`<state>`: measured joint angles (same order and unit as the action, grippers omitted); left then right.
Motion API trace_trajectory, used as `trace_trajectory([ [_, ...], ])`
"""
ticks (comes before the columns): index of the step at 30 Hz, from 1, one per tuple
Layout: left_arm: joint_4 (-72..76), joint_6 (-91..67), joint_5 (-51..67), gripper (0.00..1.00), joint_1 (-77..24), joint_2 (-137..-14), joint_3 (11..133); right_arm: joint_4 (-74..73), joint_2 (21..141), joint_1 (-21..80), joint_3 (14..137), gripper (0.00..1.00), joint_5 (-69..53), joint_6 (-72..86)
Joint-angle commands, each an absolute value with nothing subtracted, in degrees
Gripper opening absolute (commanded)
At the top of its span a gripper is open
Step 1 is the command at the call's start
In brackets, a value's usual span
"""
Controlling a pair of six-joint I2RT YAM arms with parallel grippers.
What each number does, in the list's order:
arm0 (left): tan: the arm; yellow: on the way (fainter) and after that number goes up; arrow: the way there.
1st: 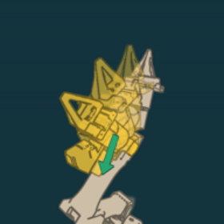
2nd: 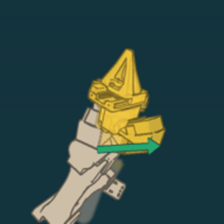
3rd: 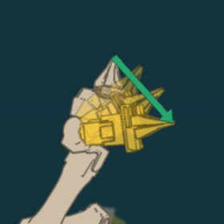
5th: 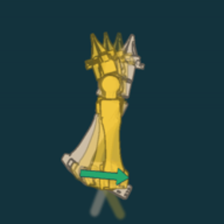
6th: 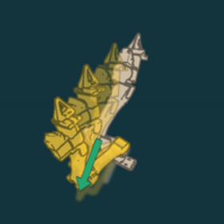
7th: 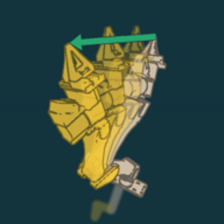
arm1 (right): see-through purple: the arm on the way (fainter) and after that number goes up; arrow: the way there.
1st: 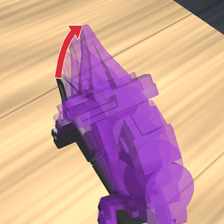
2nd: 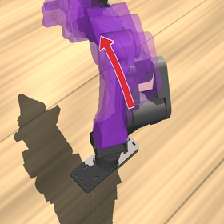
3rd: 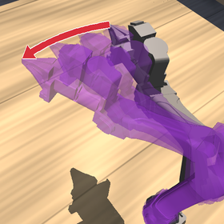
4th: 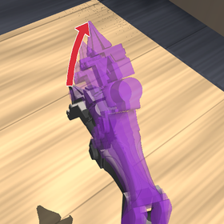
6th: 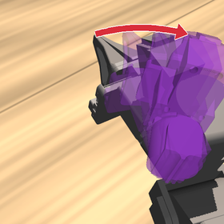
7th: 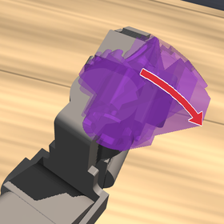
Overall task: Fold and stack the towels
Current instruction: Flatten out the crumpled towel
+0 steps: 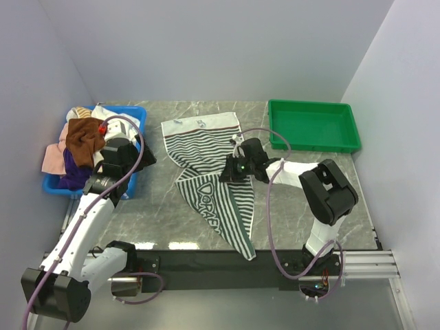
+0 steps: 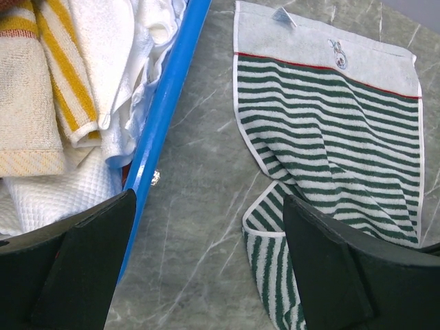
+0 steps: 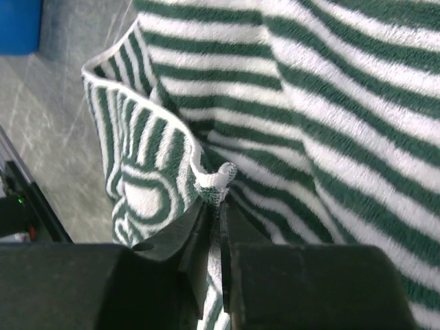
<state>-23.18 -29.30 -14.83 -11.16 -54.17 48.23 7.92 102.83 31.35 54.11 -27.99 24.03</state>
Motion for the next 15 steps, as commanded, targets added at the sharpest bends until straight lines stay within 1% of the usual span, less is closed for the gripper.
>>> trace_trajectory([
  [1,-21.1,-28.4,-14.2,0.93,-10.8,-54.1,49.0,4.1,96.3,33.7,56.1,0.13,-27.6,20.7],
  [5,-21.2,-28.4,-14.1,0.93,-10.5,-54.4,49.1,-3.3,93.2,38.9,59.4,0.11,-27.9,16.7],
  [7,-21.4,-28.5,-14.0,0.93,-10.4,-54.5,49.2,-7.8,92.5,43.5,60.7,0.1,-28.5,15.4],
  [10,-21.4,-28.6,-14.0,0.93,-10.2,-54.8,49.2,-13.9,93.5,50.5,64.5,0.1,-33.4,12.5],
  [12,-21.4,-28.6,-14.1,0.93,-10.1,-54.8,49.1,-19.1,95.3,54.0,68.4,0.09,-40.8,8.3],
  [13,-21.4,-28.6,-14.1,0.93,-9.9,-54.8,49.2,-21.5,96.0,58.1,69.8,0.08,-43.7,6.0],
  [15,-21.3,-28.6,-14.1,0.93,-9.8,-54.8,49.1,-30.4,97.1,61.9,75.4,0.07,-48.4,-2.9],
])
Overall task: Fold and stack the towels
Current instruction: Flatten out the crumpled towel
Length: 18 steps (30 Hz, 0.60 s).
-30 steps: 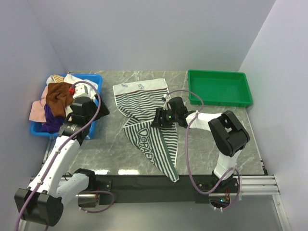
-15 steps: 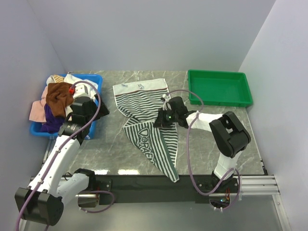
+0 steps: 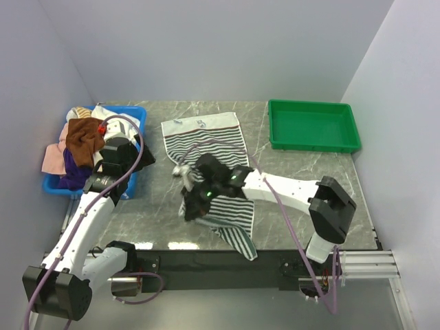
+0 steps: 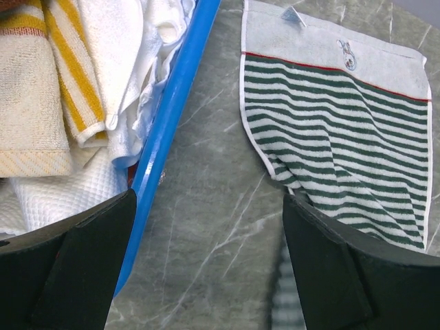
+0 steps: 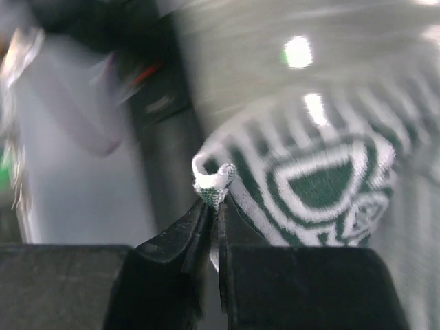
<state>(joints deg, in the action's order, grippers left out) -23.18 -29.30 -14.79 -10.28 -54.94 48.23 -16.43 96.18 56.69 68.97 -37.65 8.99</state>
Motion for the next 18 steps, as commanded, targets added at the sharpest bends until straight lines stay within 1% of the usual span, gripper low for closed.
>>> trace_trajectory([
  [1,-21.2,-28.7,-14.1,0.93,-9.8,-54.8,49.0,-32.3,97.3,63.5,77.0,0.08,-47.6,-4.6],
  [2,-21.2,-28.6,-13.9,0.93,-9.8,-54.8,49.0,-33.9,97.2,65.8,79.7,0.11,-46.7,-6.9],
  [3,-21.2,-28.7,-13.8,0.93,-9.8,-54.8,49.0,-37.1,97.2,66.4,80.8,0.18,-46.2,-8.2],
  [4,-21.2,-28.7,-13.7,0.93,-9.8,-54.9,49.1,-38.2,97.1,66.4,81.7,0.38,-46.5,-9.1],
  [6,-21.2,-28.6,-13.5,0.93,-9.8,-55.1,49.1,-40.6,96.7,66.4,83.0,0.52,-45.6,-10.9],
  [7,-21.3,-28.7,-13.5,0.93,-9.8,-55.1,49.0,-41.1,96.4,66.4,83.2,0.65,-44.6,-11.6],
  [9,-21.3,-28.6,-13.5,0.93,-9.8,-55.3,49.0,-40.6,94.8,65.1,82.5,0.69,-42.3,-11.7],
  [11,-21.2,-28.6,-13.3,0.93,-9.8,-55.2,48.9,-36.2,92.3,62.4,78.0,0.71,-36.8,-5.9],
  [12,-21.2,-28.7,-12.9,0.93,-9.7,-55.3,48.8,-31.6,89.6,57.6,76.0,0.71,-35.5,-3.5],
  [13,-21.1,-29.0,-12.5,0.93,-9.8,-55.3,48.8,-29.7,88.3,55.2,74.2,0.68,-33.1,-0.7],
  [14,-21.4,-29.4,-12.0,0.93,-9.8,-55.5,48.8,-28.1,87.2,52.3,70.8,0.67,-27.5,4.3],
  [15,-21.4,-30.0,-9.6,0.93,-9.8,-55.8,49.0,-26.6,85.6,48.5,69.4,0.66,-22.9,6.0],
  [16,-22.1,-31.1,-8.3,0.93,-10.1,-56.7,49.2,-26.5,84.7,46.7,67.3,0.65,-16.3,7.5],
  [18,-22.4,-32.8,-5.3,0.92,-10.9,-57.9,49.7,-25.5,84.3,44.6,65.1,0.65,-11.8,8.2],
])
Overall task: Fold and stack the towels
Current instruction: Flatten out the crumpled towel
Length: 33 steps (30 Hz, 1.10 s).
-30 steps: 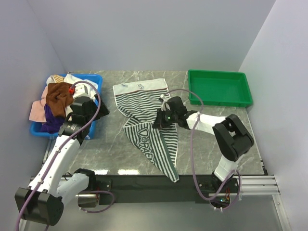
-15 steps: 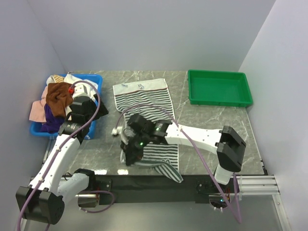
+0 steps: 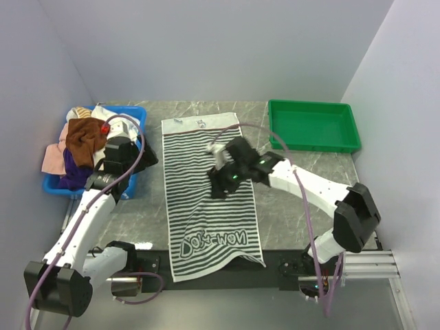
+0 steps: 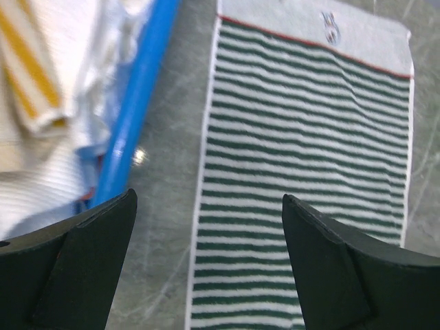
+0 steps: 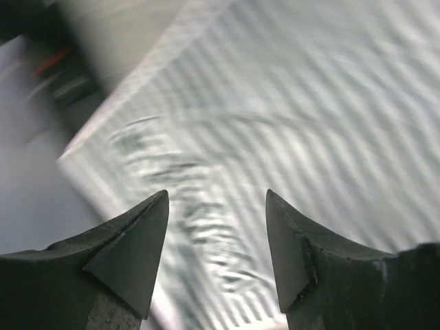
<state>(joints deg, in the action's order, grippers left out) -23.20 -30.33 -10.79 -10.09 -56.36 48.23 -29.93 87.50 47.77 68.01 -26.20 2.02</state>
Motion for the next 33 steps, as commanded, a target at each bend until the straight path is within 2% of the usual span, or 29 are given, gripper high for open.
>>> trace_trajectory([
  [1,-22.8,-34.0,-3.6,0.92,-12.6,-59.4,50.0,-24.8,84.2,42.6,64.0,0.64,-11.2,8.5],
  [6,-24.2,-37.3,-6.8,0.92,-20.6,-64.9,51.9,-20.7,86.5,39.9,59.1,0.63,-6.0,10.2],
  [11,-24.6,-41.0,-9.3,0.92,-27.0,-72.4,52.3,-19.0,91.0,38.7,57.1,0.63,-6.9,13.2],
  [22,-22.1,-43.9,-8.2,0.92,-27.7,-83.0,48.3,-21.9,93.7,32.6,51.5,0.63,-6.3,18.4],
  [27,-21.9,-44.2,-8.6,0.92,-27.8,-85.4,47.9,-21.5,91.7,28.3,48.0,0.63,-5.5,21.1],
  [33,-23.6,-44.4,-8.8,0.93,-27.8,-87.2,49.5,-21.7,86.4,27.9,46.8,0.63,-2.1,21.1],
])
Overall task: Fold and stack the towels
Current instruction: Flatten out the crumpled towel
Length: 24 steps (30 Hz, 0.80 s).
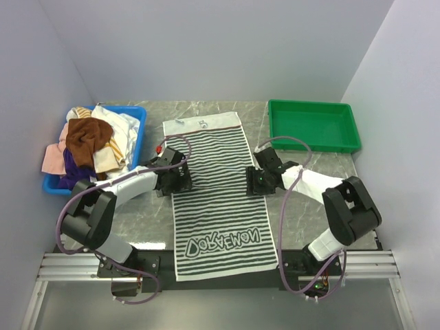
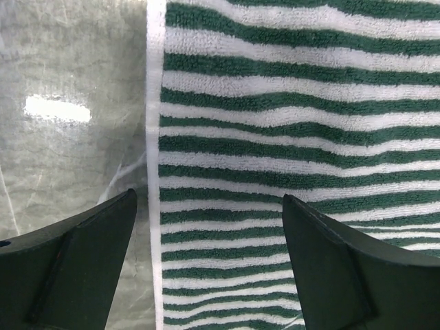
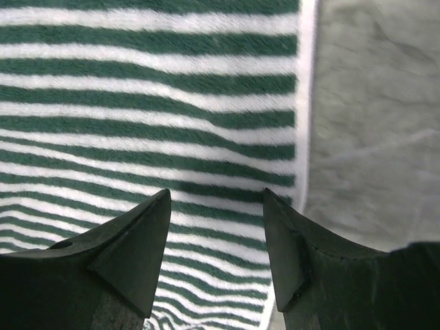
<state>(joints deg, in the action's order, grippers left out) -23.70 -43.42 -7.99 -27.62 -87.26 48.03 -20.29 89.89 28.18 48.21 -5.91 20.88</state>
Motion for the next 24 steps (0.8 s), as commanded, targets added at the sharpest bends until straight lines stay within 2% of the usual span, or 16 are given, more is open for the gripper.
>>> trace_trajectory([
  [1,-24.6,-44.5,-8.9,0.93,-27.8,-86.5,49.7,-21.5,84.9,28.2,46.6,0.63,-3.1,20.3],
  [5,-27.0,-44.6,-9.8,0.93,-27.8,-83.7,52.8,-23.0,79.5,29.3,49.6,0.63,-3.7,17.8],
  [9,-27.8,-43.7,-11.2,0.92,-27.7,-84.3,58.1,-22.2,81.7,29.2,55.6,0.62,-2.0,16.1],
  [14,-27.8,-42.4,-12.9,0.91,-27.5,-93.3,68.7,-21.4,93.6,29.1,68.1,0.57,-0.4,13.9],
  [15,-28.1,-41.8,-13.4,0.91,-27.5,-95.0,70.4,-21.4,95.3,29.0,69.9,0.51,-0.1,13.7],
  [17,-28.6,-41.0,-14.5,0.89,-27.1,-99.9,75.4,-21.5,99.8,28.9,74.4,0.46,-0.1,13.9],
  [24,-31.0,-38.5,-13.7,0.86,-26.2,-110.8,84.2,-22.5,110.6,28.7,82.0,0.44,-0.1,13.8],
])
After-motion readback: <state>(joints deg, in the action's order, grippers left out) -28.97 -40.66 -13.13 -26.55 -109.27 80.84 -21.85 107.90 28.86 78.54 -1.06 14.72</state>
